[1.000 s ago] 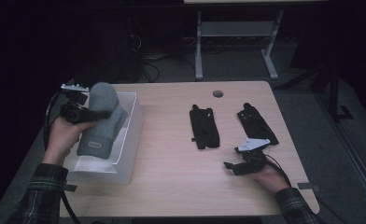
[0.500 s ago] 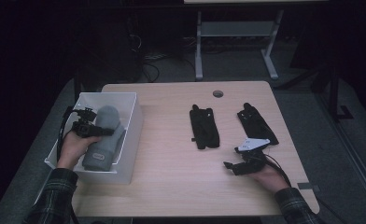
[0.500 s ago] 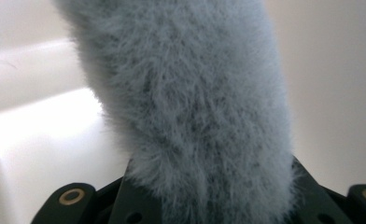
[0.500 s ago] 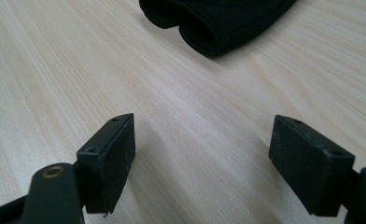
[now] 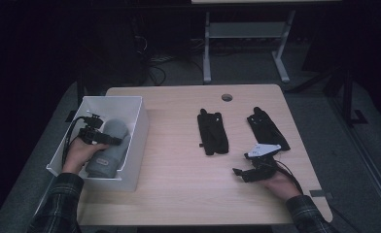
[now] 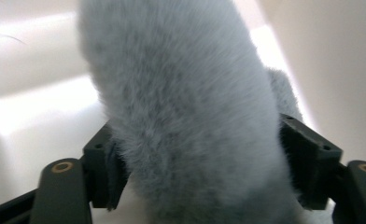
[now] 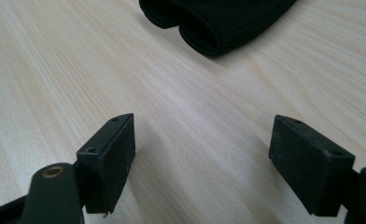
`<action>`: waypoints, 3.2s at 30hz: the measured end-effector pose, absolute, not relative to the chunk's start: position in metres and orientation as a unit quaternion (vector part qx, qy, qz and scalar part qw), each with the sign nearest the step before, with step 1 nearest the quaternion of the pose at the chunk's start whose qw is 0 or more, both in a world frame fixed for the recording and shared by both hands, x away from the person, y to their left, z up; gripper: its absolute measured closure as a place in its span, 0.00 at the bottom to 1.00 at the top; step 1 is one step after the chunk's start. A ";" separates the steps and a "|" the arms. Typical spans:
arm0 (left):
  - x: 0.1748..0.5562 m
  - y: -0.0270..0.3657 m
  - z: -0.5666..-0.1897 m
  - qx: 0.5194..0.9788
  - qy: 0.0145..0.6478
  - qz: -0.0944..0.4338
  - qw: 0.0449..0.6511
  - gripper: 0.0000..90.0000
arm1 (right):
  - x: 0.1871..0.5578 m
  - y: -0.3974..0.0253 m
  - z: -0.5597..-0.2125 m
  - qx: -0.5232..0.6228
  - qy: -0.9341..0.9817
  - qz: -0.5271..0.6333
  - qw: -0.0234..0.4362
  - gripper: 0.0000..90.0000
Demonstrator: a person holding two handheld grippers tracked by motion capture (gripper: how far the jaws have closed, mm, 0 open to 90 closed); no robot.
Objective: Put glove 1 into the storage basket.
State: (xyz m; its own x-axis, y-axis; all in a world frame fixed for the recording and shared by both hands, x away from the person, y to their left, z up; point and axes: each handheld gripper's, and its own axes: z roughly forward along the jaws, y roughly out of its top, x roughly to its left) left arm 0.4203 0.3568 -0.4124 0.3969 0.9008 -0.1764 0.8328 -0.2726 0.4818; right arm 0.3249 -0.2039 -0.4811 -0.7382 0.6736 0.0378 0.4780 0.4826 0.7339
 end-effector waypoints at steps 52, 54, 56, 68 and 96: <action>0.365 0.176 -0.324 0.847 0.367 0.089 0.375 0.16 | 0.325 -0.204 -0.481 0.338 0.851 0.380 0.128 0.25; 0.362 0.169 -0.330 0.850 0.362 0.084 0.374 0.16 | 0.325 -0.204 -0.481 0.337 0.852 0.380 0.128 0.25; 0.359 0.162 -0.339 0.852 0.355 0.084 0.376 0.16 | 0.325 -0.204 -0.481 0.337 0.852 0.380 0.128 0.25; 0.345 0.143 -0.389 0.862 0.331 0.083 0.375 0.16 | 0.326 -0.204 -0.481 0.340 0.851 0.377 0.132 0.21; 0.307 0.147 -0.473 0.893 0.256 0.101 0.356 0.14 | 0.349 -0.187 -0.454 0.339 0.844 0.399 0.117 1.00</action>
State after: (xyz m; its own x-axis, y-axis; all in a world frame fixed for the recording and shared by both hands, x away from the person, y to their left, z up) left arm 0.3066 0.1469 -0.4733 0.8485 0.5291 -0.0018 0.3853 -0.6154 0.6876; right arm 0.3487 -0.1872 -0.4543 -0.7425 0.6658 0.0732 0.4788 0.4511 0.7532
